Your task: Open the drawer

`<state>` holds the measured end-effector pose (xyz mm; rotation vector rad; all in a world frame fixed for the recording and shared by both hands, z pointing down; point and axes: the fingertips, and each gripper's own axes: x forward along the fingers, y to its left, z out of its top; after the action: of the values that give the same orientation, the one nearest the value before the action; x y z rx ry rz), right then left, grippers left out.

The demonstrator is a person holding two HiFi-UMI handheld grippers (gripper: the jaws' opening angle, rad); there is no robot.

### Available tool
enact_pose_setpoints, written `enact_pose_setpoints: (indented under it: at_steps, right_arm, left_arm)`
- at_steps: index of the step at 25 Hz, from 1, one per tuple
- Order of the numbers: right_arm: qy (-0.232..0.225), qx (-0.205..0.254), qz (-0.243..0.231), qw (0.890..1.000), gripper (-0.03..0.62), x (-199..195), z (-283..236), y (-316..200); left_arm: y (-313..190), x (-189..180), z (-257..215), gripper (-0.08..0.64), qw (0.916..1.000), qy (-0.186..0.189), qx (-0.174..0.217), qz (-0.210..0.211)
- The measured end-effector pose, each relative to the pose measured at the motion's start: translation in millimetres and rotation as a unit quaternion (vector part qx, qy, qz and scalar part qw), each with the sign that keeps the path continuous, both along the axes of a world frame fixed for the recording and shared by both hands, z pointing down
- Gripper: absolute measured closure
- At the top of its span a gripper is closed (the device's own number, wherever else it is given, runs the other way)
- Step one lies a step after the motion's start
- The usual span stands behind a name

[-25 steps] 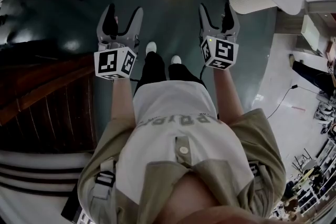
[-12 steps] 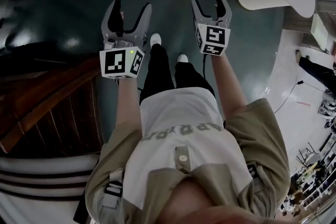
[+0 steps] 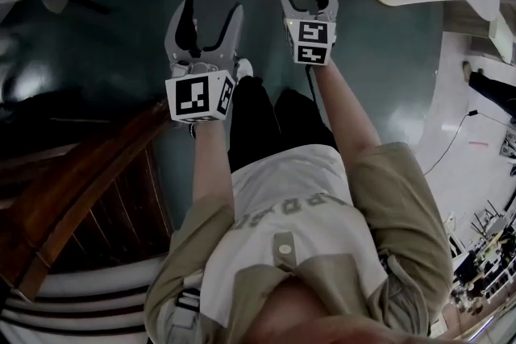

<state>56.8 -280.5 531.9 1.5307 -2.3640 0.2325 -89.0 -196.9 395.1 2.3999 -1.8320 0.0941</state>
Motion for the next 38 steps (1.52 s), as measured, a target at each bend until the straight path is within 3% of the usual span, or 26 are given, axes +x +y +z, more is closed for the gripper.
enact_pose_setpoints:
  at_steps: [8,17,23,38]
  right_arm:
    - [-0.006,-0.033,0.025,0.999,0.268,-18,90,-52]
    - [-0.007,-0.033,0.032,0.999,0.273,-43,154,-98]
    - [-0.008,-0.02,0.038,0.999,0.273,-47,174,-124]
    - [-0.001,-0.007,0.1,0.995,0.438,-40,164,-145]
  left_arm:
    - [-28,-7,75,0.213,0.9997,0.016,-0.015,0.007]
    - [-53,-15,144,0.213,0.999,0.031,-0.02,0.026]
    - [-69,-16,170,0.213,0.9988,0.034,-0.016,0.033]
    - [-79,-38,191,0.213,0.9986,0.033,-0.035,0.024]
